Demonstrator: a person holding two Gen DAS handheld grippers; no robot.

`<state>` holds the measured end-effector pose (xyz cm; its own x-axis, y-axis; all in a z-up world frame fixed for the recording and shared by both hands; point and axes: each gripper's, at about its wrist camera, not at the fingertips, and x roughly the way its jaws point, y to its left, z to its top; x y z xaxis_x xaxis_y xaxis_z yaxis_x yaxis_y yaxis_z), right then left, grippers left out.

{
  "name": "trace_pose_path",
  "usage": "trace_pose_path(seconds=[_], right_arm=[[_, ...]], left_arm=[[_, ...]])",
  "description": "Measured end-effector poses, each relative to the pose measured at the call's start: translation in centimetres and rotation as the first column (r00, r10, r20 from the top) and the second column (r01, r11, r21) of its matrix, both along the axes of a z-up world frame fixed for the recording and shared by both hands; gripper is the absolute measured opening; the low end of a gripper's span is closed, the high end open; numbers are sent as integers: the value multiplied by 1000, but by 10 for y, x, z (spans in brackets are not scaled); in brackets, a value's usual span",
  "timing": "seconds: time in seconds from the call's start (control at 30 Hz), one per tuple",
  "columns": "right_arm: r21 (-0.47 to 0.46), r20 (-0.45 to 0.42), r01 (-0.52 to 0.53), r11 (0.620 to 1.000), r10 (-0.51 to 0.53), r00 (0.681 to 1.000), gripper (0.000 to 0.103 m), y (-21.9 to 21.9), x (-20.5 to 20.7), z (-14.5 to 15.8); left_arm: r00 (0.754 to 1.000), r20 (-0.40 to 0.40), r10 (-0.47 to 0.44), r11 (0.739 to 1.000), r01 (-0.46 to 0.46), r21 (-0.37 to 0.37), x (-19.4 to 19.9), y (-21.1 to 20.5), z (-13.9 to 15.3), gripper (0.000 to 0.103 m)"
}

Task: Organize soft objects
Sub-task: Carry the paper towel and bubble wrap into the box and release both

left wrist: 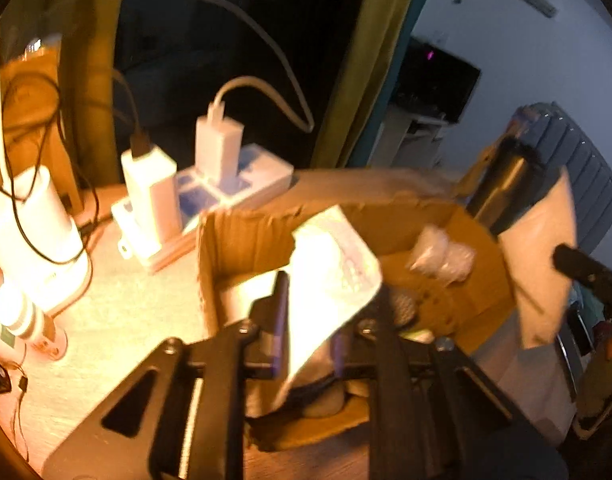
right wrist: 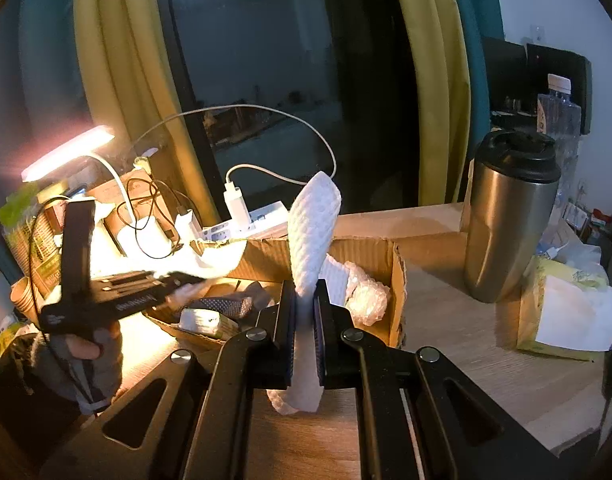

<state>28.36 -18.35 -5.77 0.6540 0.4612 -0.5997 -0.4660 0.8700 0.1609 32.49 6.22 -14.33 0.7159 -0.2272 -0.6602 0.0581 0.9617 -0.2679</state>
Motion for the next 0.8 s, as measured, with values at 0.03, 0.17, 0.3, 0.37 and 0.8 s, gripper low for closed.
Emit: trace_pose_path(seconds=[0.03, 0.17, 0.3, 0.37, 0.8], right_arm=[[-1, -1, 0, 1000, 0, 1000, 9, 1, 0, 0], [-4, 2, 1, 1000, -1, 1000, 9, 5, -3, 2], [2, 14, -14, 1000, 14, 1000, 9, 10, -7, 7], [1, 24, -28, 1000, 28, 999, 9, 14, -9, 12], [-36, 42, -112, 993, 114, 993, 9, 73, 1, 21]], left_arm=[[1000, -10, 0, 1000, 0, 0, 1, 0, -1, 24], [1000, 5, -3, 1000, 3, 27, -4, -3, 7, 40], [999, 32, -20, 1000, 20, 14, -14, -3, 21, 71], [999, 47, -17, 999, 16, 29, -20, -2, 26, 71], [993, 114, 31, 998, -37, 52, -65, 33, 38, 71]])
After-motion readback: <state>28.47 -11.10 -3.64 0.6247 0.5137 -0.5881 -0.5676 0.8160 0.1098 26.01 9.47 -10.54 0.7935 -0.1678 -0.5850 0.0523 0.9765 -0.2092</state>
